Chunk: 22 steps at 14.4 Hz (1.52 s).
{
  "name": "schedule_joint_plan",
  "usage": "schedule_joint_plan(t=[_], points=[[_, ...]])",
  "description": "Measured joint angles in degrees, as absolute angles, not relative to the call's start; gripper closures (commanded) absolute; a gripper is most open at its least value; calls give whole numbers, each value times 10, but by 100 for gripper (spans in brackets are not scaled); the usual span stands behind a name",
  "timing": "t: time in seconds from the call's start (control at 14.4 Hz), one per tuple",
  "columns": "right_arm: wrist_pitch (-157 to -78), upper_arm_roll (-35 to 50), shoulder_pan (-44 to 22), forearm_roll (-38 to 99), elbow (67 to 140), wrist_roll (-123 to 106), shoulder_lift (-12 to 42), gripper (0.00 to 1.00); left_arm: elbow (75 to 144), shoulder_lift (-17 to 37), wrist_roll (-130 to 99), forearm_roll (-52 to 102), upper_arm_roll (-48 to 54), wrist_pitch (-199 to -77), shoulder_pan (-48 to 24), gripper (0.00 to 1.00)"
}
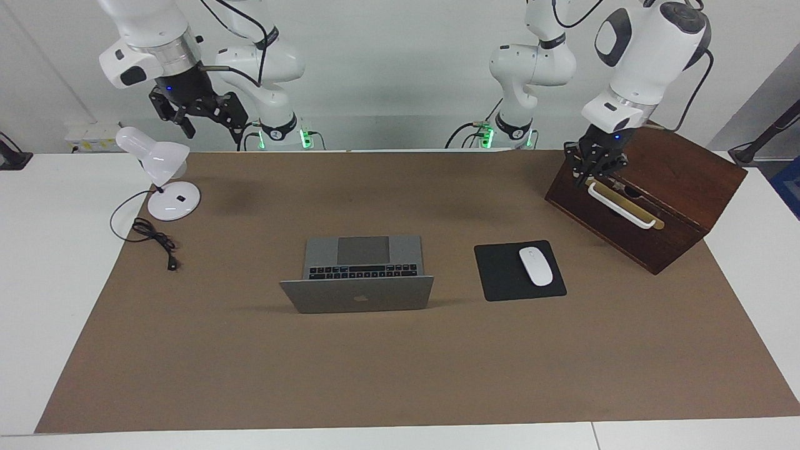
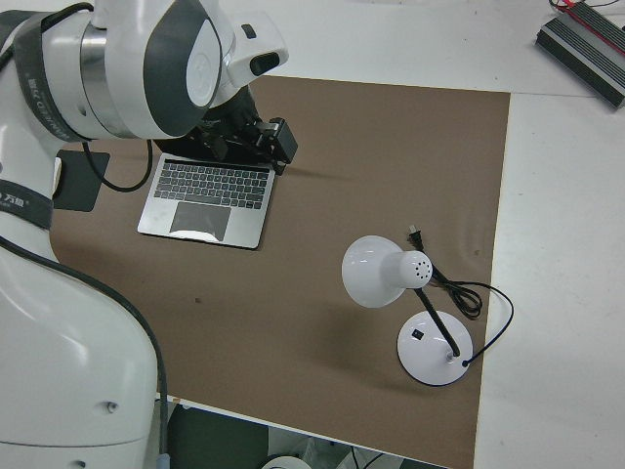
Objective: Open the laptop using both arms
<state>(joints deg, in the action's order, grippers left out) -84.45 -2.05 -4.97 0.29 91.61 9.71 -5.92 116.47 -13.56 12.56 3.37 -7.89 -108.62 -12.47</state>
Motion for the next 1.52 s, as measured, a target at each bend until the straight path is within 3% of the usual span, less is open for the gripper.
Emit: schedule_joint_plan(t=[0.35, 0.62, 1.04, 1.25, 1.52], points=[[-881, -21, -41, -10, 923, 46, -59, 0, 1163, -143, 131, 33, -80, -1081, -56, 0], [-901, -20, -37, -11, 931, 33, -57, 0, 1147, -143, 135, 32, -79, -1081, -45, 0], [-899, -20, 17, 6, 934, -23, -37, 0, 1011, -92, 131, 32, -78, -967, -44, 0], [-897, -38, 0, 12, 934, -23, -30, 0, 926, -42, 93, 32, -74, -910, -44, 0], [-897, -48, -10, 12, 929, -20, -27, 0, 895, 1, 73, 32, -66, -901, -45, 0]])
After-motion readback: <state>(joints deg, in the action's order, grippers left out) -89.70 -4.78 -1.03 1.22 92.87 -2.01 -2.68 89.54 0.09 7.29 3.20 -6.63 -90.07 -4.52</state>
